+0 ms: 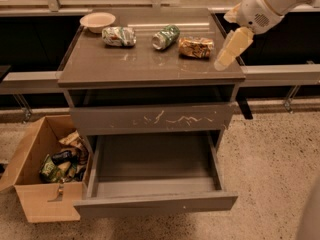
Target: Place orange can into middle drawer
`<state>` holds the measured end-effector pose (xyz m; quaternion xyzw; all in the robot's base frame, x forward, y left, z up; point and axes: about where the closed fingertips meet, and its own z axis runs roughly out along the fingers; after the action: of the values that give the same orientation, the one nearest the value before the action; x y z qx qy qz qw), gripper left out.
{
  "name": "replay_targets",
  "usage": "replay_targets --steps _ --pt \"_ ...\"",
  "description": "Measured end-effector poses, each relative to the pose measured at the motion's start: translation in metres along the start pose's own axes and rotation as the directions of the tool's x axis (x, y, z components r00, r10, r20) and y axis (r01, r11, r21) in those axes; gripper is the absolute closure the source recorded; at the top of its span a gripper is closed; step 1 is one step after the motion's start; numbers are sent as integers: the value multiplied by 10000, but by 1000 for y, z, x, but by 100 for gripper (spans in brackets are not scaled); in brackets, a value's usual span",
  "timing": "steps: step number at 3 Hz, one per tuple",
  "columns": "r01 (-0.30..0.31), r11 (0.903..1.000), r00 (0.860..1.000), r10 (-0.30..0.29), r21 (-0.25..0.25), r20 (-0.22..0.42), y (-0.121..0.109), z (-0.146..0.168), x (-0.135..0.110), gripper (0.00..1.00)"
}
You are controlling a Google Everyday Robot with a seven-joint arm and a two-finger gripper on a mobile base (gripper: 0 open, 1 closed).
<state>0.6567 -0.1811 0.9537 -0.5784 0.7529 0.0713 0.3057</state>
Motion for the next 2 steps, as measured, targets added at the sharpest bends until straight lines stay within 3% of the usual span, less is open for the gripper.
replay_targets --steps 1,2 --pt "-484 9987 9956 468 171 817 -39 29 -1 0" --pt "-478 9987 9957 463 161 807 -38 29 -1 0"
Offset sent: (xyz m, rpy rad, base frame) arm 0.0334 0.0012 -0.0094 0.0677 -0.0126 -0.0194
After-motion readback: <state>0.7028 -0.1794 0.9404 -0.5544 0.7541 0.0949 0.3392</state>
